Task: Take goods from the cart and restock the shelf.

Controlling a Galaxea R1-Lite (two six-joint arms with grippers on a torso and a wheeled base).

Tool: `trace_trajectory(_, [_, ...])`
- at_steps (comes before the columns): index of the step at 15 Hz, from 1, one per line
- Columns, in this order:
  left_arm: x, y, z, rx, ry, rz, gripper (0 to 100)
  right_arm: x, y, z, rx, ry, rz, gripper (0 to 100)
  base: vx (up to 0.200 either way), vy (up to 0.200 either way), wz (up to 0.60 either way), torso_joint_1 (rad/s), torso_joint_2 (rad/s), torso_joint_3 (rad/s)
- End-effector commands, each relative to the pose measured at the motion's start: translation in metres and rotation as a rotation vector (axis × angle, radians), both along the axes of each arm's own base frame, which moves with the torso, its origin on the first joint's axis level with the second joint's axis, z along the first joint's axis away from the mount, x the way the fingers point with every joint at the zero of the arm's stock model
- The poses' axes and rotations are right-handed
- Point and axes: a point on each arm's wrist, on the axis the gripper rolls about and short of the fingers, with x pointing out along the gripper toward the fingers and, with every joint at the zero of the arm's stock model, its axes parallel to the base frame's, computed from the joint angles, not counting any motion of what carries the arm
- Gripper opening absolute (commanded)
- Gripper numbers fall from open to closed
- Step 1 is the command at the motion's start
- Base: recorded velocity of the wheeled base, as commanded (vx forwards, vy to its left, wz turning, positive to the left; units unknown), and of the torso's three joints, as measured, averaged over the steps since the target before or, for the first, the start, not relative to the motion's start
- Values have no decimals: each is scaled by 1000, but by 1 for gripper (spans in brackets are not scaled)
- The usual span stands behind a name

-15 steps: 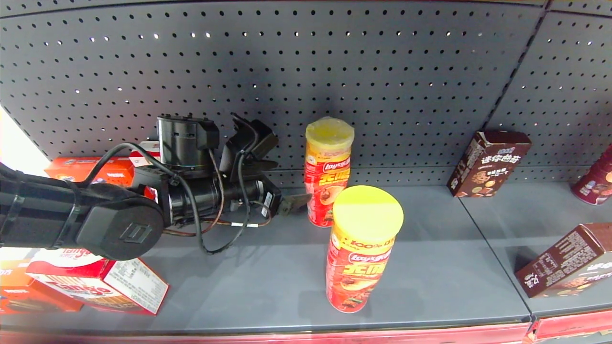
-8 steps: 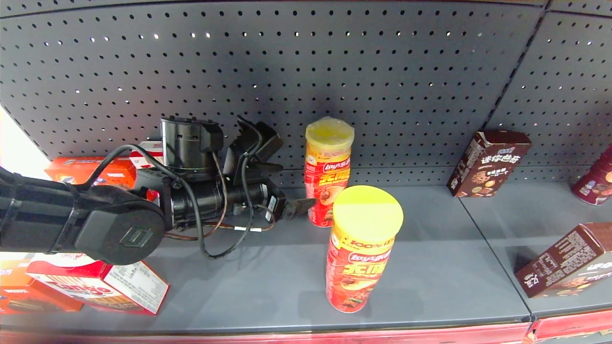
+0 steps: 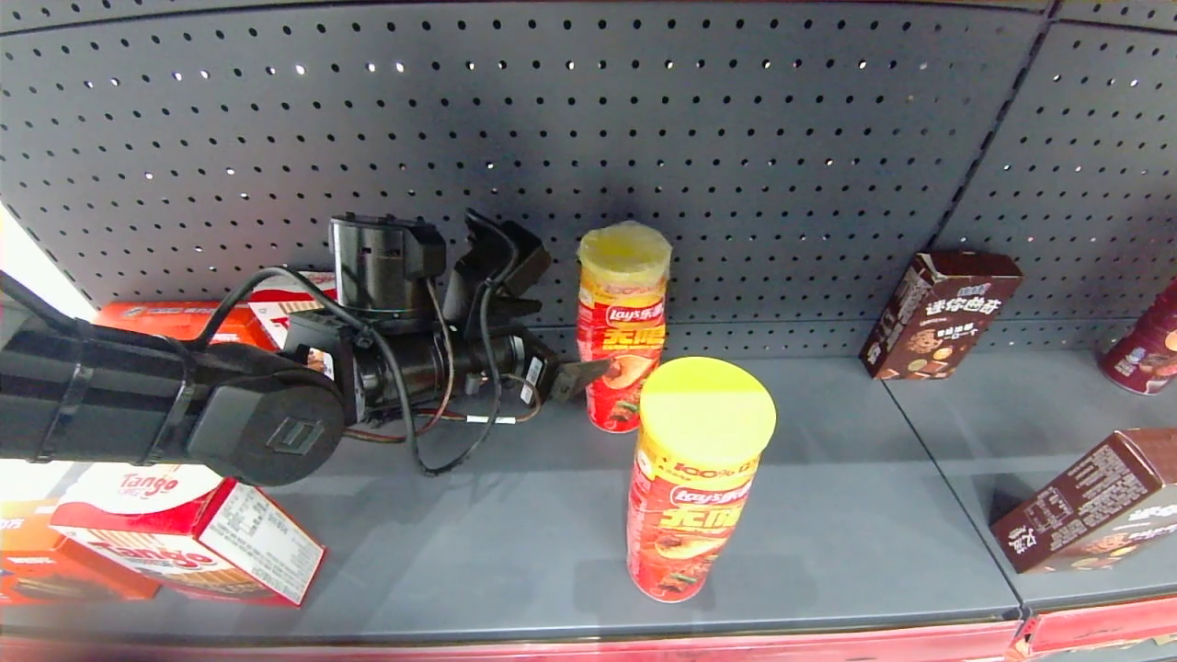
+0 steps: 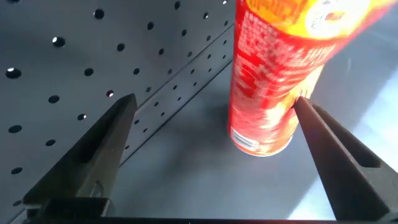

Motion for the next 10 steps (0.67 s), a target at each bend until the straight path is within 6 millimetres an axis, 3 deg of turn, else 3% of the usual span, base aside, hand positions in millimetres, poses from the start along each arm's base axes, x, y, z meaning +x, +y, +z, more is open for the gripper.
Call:
trace_trajectory(1, [1, 0, -4, 4, 9, 0, 100, 0, 0, 0, -1, 2, 1, 100, 0, 0, 0, 0, 0, 0])
trace_trajectory(10, [3, 11, -8, 16, 20, 29, 100, 0, 0, 0, -1, 2, 1, 100, 0, 0, 0, 0, 0, 0])
